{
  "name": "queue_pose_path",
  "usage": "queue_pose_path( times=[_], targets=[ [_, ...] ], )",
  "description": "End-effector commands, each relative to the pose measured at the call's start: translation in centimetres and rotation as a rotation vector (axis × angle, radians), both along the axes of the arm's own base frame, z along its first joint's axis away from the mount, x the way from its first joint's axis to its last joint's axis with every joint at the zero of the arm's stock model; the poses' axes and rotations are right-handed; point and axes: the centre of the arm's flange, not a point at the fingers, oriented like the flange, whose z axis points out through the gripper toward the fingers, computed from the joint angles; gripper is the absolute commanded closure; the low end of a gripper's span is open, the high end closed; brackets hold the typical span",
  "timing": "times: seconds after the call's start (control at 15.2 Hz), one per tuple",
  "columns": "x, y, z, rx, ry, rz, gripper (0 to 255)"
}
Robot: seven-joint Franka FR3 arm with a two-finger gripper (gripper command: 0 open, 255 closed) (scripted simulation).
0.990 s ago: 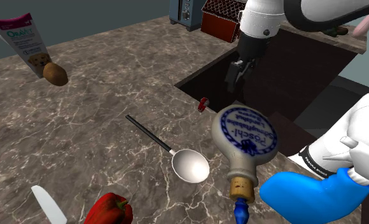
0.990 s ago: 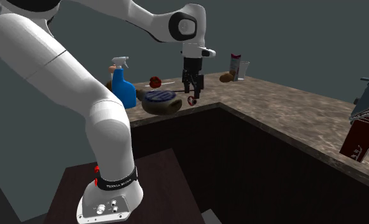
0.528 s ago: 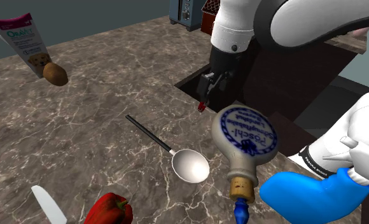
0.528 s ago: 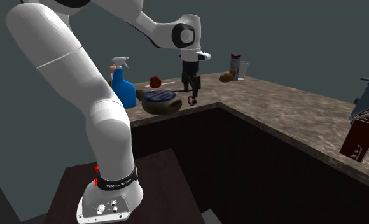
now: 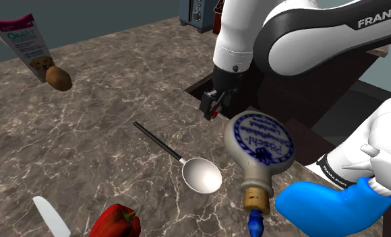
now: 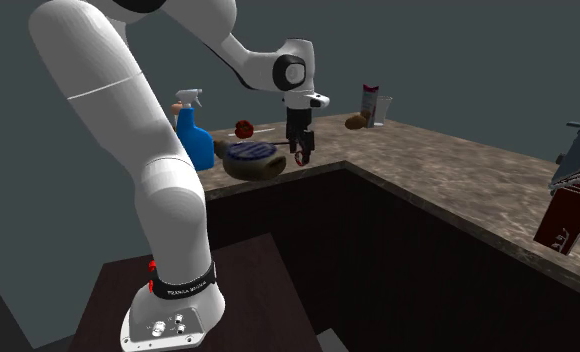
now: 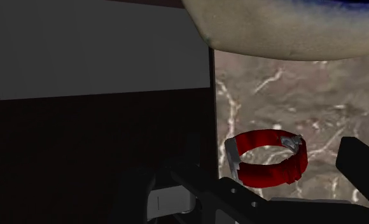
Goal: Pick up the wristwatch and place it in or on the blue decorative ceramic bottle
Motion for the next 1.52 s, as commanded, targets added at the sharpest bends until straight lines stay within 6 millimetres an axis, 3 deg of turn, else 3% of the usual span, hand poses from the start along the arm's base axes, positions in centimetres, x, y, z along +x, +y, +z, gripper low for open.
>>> queue_pose_path(
  times=[0.0,0.46,0.53,1.12,1.45],
  targets=[
    [0.0,0.0,-0.9,0.000,-0.001,0.000,0],
    [0.0,0.0,-0.9,0.000,-0.001,0.000,0],
    [0.0,0.0,-0.9,0.000,-0.001,0.000,255],
    [0.0,0.0,-0.9,0.000,-0.001,0.000,255],
    [0.0,0.0,1.8,0.000,-0.001,0.000,255]
  ],
)
